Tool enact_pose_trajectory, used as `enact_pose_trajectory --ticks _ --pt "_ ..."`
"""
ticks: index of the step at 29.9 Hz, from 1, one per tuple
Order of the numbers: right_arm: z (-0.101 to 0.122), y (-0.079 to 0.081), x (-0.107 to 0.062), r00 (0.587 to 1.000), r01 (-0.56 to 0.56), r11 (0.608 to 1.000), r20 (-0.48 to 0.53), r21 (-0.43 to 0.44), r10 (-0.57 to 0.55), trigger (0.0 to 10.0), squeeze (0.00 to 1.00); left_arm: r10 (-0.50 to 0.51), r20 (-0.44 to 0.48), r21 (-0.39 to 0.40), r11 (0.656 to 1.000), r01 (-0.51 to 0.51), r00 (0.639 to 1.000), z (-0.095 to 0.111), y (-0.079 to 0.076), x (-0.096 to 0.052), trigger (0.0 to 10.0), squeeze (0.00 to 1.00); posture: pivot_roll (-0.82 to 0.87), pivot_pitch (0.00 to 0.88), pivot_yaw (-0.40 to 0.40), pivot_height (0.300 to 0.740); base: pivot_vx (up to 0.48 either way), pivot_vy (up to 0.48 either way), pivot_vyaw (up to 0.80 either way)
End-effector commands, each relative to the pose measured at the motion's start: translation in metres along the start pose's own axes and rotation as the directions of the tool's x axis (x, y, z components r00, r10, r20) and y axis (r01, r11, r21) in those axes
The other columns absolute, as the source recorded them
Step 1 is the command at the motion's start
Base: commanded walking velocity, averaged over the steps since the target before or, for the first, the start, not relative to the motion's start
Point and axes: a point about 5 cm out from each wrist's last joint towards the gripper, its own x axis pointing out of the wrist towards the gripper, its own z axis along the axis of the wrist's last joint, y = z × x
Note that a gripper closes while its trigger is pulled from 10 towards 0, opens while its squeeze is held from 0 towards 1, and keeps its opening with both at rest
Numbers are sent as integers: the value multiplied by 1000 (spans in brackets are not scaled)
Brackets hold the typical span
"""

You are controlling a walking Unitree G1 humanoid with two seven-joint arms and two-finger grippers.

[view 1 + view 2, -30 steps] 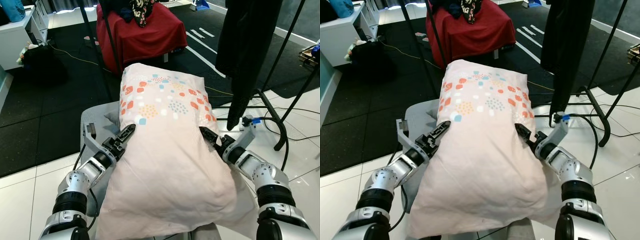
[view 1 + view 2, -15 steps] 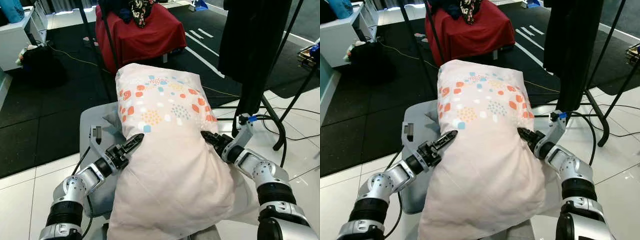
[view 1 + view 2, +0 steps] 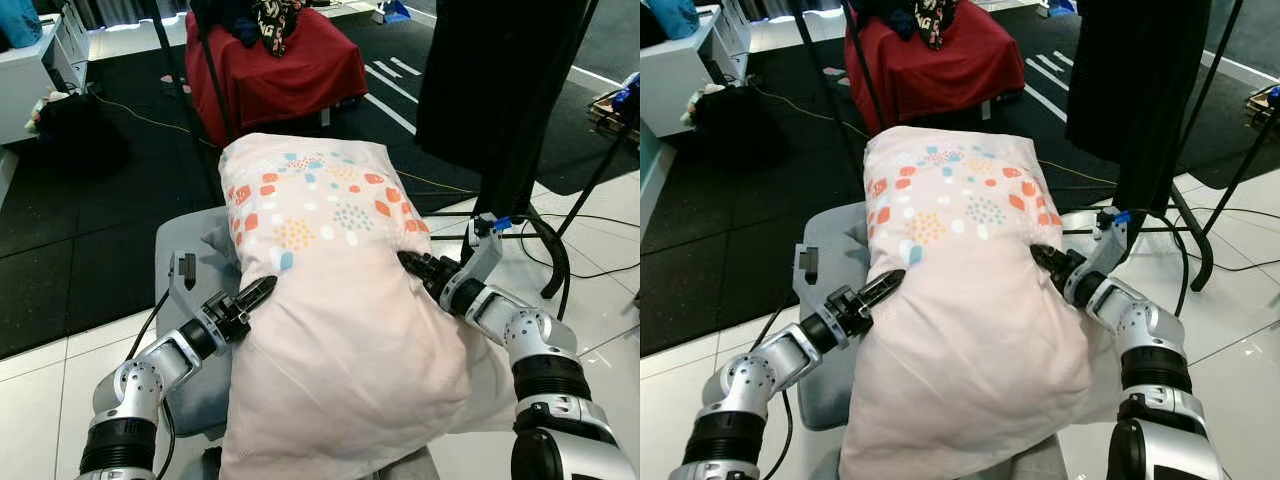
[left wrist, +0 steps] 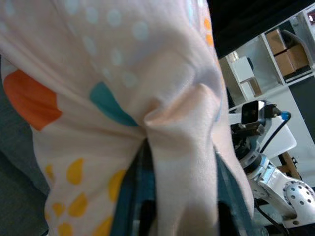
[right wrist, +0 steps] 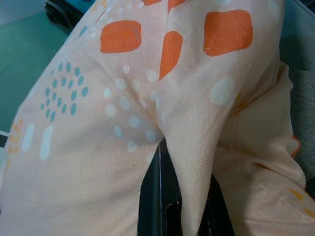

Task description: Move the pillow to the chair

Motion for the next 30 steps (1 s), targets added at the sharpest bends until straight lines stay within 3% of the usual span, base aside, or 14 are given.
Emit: enact_pose_trajectory --ticks 1,3,10,11,12,13,14,16,18,21,24,26,30 --pt "0 18 9 997 -81 997 -7 -11 81 0 0 -48 -10 -12 999 48 999 -4 -10 4 0 0 -189 118 33 540 0 0 0" --pt "1 19 9 996 -86 996 -5 -12 86 0 0 -55 -2 -8 998 55 998 -3 -13 4 0 0 -189 118 33 540 0 0 0" --pt "14 34 15 991 -125 991 48 -43 127 0 0 -184 94 11 983 183 978 17 -48 12 0 0 -188 96 29 540 0 0 0" --pt "15 39 18 988 -141 989 52 -49 144 0 0 -223 120 21 975 222 967 22 -59 14 0 0 -187 87 27 540 0 0 0" --pt "15 39 18 988 -141 989 52 -49 144 0 0 -223 120 21 975 222 967 22 -59 14 0 0 -187 87 27 540 0 0 0" --pt "19 50 22 982 -174 983 65 -61 178 0 0 -270 160 30 963 269 949 29 -73 17 0 0 -182 76 24 540 0 0 0" --pt "19 50 22 982 -174 983 65 -61 178 0 0 -270 160 30 963 269 949 29 -73 17 0 0 -182 76 24 540 0 0 0" --pt "28 71 28 968 -222 969 96 -106 233 0 0 -331 221 48 943 329 917 38 -96 21 0 0 -173 60 19 540 0 0 0" --pt "32 78 30 963 -231 965 109 -126 245 0 0 -344 238 53 938 341 908 40 -102 22 0 0 -173 60 19 540 0 0 0" --pt "53 111 32 921 -310 932 184 -186 343 0 0 -352 264 78 936 344 898 39 -117 27 0 0 -155 32 29 540 0 0 0" --pt "58 121 32 907 -331 921 199 -206 371 0 0 -344 267 88 939 332 900 38 -121 28 0 0 -151 32 25 540 0 0 0" --pt "61 137 29 885 -369 902 212 -225 415 0 0 -329 278 105 944 312 902 36 -127 28 0 0 -126 24 18 540 0 0 0" --pt "55 143 30 877 -391 891 198 -233 437 0 0 -317 286 127 948 292 904 36 -132 28 0 0 -116 8 2 540 0 0 0"
